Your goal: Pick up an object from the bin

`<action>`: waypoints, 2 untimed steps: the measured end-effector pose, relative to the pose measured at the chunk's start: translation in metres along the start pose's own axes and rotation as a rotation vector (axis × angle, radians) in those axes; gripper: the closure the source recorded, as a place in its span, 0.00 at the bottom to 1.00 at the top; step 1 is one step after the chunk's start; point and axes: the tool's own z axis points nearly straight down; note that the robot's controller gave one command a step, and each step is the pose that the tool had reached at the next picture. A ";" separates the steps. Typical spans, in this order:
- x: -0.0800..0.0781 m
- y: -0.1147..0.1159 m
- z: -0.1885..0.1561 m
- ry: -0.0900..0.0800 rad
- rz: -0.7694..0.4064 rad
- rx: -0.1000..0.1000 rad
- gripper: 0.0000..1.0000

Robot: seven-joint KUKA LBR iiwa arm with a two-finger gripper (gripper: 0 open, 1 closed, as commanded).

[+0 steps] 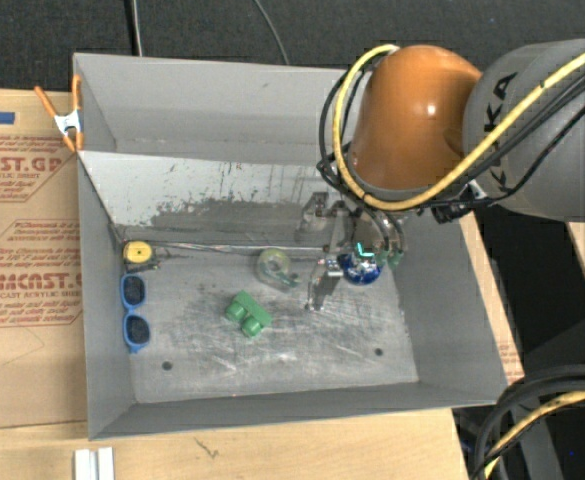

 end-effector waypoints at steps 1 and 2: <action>0.026 0.059 0.165 -0.024 0.027 -0.002 0.00; 0.032 0.084 0.136 -0.009 0.016 -0.002 0.00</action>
Offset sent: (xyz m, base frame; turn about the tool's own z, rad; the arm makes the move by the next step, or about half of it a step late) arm -0.0319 0.0586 -0.1666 0.0264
